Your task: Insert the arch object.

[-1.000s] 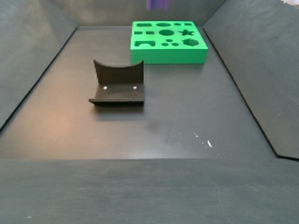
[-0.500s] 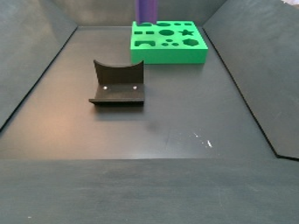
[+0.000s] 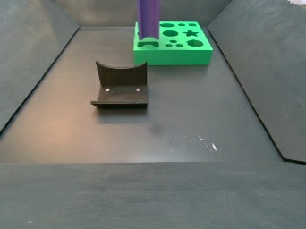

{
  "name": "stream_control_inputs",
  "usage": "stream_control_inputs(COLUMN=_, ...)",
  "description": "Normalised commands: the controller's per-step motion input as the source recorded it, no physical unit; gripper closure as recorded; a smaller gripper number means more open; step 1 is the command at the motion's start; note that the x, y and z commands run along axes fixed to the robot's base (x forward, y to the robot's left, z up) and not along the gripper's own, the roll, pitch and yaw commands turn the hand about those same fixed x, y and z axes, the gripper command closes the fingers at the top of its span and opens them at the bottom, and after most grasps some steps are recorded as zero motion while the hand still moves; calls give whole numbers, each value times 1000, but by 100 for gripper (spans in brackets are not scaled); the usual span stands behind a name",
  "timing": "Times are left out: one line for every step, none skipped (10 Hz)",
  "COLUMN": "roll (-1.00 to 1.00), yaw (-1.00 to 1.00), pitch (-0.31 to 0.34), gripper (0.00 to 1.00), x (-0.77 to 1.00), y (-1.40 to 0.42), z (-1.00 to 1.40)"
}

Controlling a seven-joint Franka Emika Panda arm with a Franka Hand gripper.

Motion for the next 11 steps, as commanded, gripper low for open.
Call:
stream_control_inputs(roll=37, yaw=-114, pitch=0, gripper=100, x=0, y=29, z=-386)
stream_control_inputs(roll=27, yaw=-100, pitch=0, gripper=100, x=0, y=26, z=-374)
stream_control_inputs(roll=0, yaw=-80, pitch=0, gripper=100, x=0, y=26, z=-371)
stream_control_inputs(roll=13, yaw=-140, pitch=3, gripper=100, x=0, y=129, z=-357)
stream_control_inputs(roll=26, yaw=-266, pitch=56, gripper=100, x=209, y=231, z=-337)
stream_control_inputs(roll=50, yaw=-317, pitch=54, gripper=100, x=269, y=214, z=-326)
stream_control_inputs(roll=59, yaw=-177, pitch=0, gripper=100, x=0, y=74, z=-371)
stream_control_inputs(roll=29, yaw=0, pitch=-43, gripper=100, x=-20, y=-6, z=-414)
stream_control_inputs(roll=49, yaw=203, pitch=-53, gripper=100, x=0, y=-186, z=-383)
stream_control_inputs(roll=77, yaw=280, pitch=-39, gripper=100, x=0, y=-191, z=-360)
stream_control_inputs(roll=123, yaw=340, pitch=-20, gripper=100, x=0, y=-180, z=-357)
